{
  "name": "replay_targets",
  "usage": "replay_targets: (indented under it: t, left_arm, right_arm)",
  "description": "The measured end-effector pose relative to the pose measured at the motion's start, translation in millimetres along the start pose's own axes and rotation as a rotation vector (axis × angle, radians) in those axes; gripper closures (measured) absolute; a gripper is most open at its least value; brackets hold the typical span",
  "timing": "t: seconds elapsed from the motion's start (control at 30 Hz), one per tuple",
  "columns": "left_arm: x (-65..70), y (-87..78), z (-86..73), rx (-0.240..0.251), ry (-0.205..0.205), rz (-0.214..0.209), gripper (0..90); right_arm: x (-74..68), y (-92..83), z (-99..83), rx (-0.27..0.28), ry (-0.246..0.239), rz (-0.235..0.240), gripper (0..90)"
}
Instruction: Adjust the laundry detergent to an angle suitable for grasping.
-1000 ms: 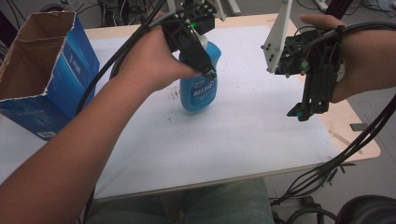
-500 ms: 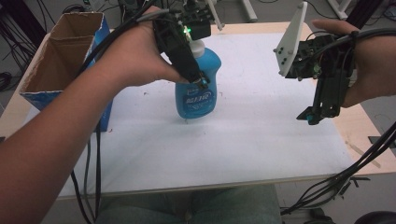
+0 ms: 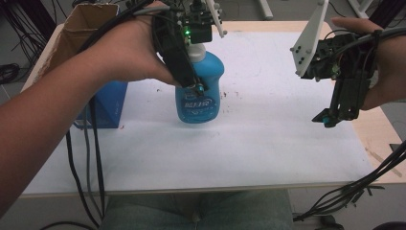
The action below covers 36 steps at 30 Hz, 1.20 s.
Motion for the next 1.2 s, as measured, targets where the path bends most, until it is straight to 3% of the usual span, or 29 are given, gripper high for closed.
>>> replay_targets:
  t: [0.07,0.13,0.27,0.63,0.93,1.2]
  left_arm:
    - [0.8,0.8,-0.8,-0.005,0.010,-0.008,39.2]
    - [2.9,3.7,-2.4,-0.024,0.064,-0.024,39.2]
    - [4.9,6.6,-4.4,-0.038,0.121,-0.048,39.2]
    - [6.0,17.1,-13.4,-0.068,0.230,-0.131,39.2]
    - [3.7,31.1,-20.6,-0.099,0.291,-0.138,39.2]
    - [2.9,35.1,-24.2,-0.078,0.334,-0.160,39.2]
  right_arm:
    - [-0.1,-0.2,0.6,0.001,-0.001,0.000,1.2]
    - [-0.5,-1.1,2.3,-0.001,-0.003,0.000,1.2]
    - [-0.8,-1.3,4.1,-0.002,-0.004,0.000,1.2]
    - [-0.8,-1.4,5.6,-0.006,-0.004,0.000,1.2]
    - [-0.8,-1.2,5.4,-0.008,-0.003,0.000,1.2]
    - [-1.4,0.2,4.1,-0.007,0.000,0.003,1.2]
Point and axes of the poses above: each handheld gripper's, and its own axes: y roughly forward along the jaws, z roughly out of its top, x roughly to its right, the point moved 1 cm from there along y, roughly forward along the jaws, and after that the axes turned 10 degrees about -z, right-handed, at the moved point
